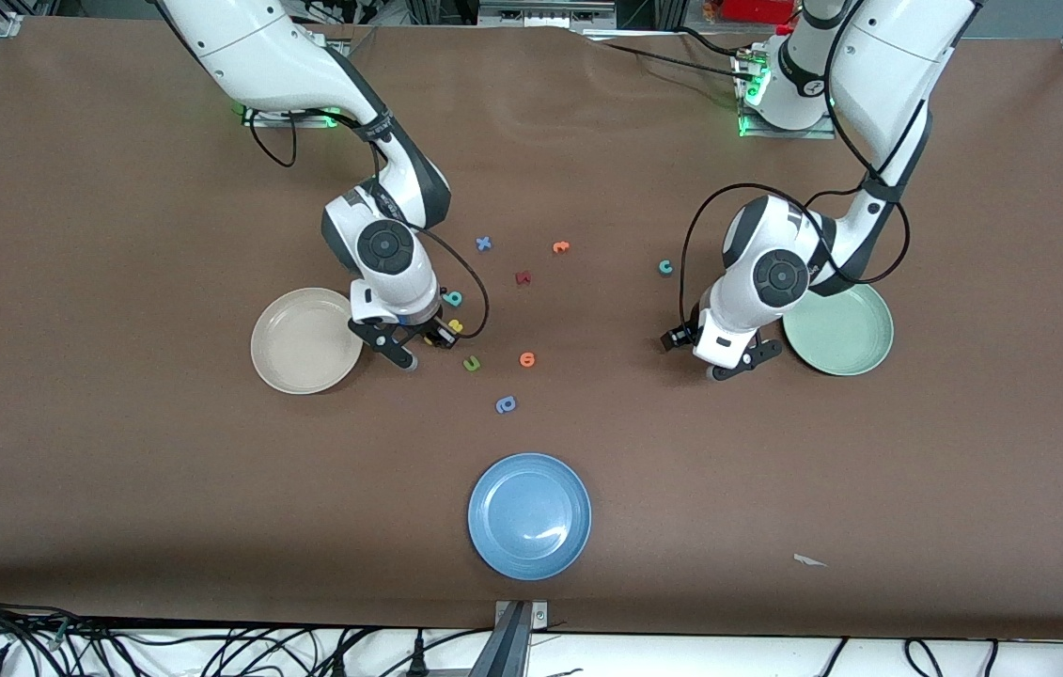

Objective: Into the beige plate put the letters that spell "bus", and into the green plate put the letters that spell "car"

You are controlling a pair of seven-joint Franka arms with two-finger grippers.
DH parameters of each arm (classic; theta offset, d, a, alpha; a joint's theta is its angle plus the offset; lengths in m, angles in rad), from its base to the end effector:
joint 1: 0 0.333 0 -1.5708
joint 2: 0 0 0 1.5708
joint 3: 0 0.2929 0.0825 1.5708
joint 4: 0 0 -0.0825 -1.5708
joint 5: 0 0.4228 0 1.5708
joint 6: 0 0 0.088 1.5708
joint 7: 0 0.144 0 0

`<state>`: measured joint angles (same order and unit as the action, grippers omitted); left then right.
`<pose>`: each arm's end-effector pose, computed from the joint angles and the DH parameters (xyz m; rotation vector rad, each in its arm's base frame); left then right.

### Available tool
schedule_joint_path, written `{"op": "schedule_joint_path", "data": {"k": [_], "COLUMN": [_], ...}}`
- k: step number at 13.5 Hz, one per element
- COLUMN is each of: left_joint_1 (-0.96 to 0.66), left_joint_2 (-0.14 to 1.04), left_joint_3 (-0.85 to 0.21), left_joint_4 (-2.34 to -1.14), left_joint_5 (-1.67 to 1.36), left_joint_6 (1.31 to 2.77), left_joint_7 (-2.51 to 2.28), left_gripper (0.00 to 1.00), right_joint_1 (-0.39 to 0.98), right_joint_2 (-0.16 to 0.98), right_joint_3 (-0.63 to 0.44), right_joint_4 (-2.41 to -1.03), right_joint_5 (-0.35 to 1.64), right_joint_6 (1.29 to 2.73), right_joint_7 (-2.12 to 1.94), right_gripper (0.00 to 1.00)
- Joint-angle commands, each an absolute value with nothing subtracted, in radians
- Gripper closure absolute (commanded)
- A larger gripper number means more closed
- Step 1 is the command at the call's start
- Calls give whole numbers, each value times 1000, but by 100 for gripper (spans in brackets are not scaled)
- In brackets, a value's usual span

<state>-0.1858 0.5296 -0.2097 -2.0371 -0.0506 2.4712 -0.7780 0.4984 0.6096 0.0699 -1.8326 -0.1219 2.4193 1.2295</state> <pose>0.5453 -0.2386 0.0896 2.9913 0.6800 -0.2261 0.5542 0.3505 0.1104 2.9712 -0.8883 0.0285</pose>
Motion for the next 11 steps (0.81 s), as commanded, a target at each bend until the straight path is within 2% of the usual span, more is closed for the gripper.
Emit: {"op": "schedule_joint_path", "data": {"k": [1,3,5,7,8,9,10,11], "left_joint_1": [-209,-213,-224,-227,-227,-227,-229,-229], "left_joint_2": [540,552,555,560,561,561,561,561], "left_joint_3": [-204,-204,-204,-203,-202,-202,-202,-201], "left_joint_4": [-2029,-2022,-2020,-2020,-2019,-2019,-2019,-2019], "left_joint_5": [-28,-26,-26,-26,-26,-26,-26,-26], "left_joint_6": [2473,2474,2473,2473,2473,2473,2473,2473], "left_joint_7": [-790,-808,-808,-808,-808,-808,-808,-807], "left_gripper": [21,22,24,31,34,39,41,43], "right_joint_1": [502,499,499,497,494,489,476,471], "right_joint_2": [528,483,459,460,460,463,472,466], "right_joint_3": [14,-41,-98,-155,-178,-181,-181,-179], "right_joint_4": [-1816,-1836,-1890,-1948,-2007,-2063,-2091,-2088], "right_joint_5": [-133,-132,-129,-129,-126,-121,-120,-117], "right_joint_6": [2266,2206,2212,2270,2349,2431,2478,2477], "right_joint_7": [1064,946,838,755,730,727,727,727], "right_gripper": [87,87,87,87,85,67,22,0]}}
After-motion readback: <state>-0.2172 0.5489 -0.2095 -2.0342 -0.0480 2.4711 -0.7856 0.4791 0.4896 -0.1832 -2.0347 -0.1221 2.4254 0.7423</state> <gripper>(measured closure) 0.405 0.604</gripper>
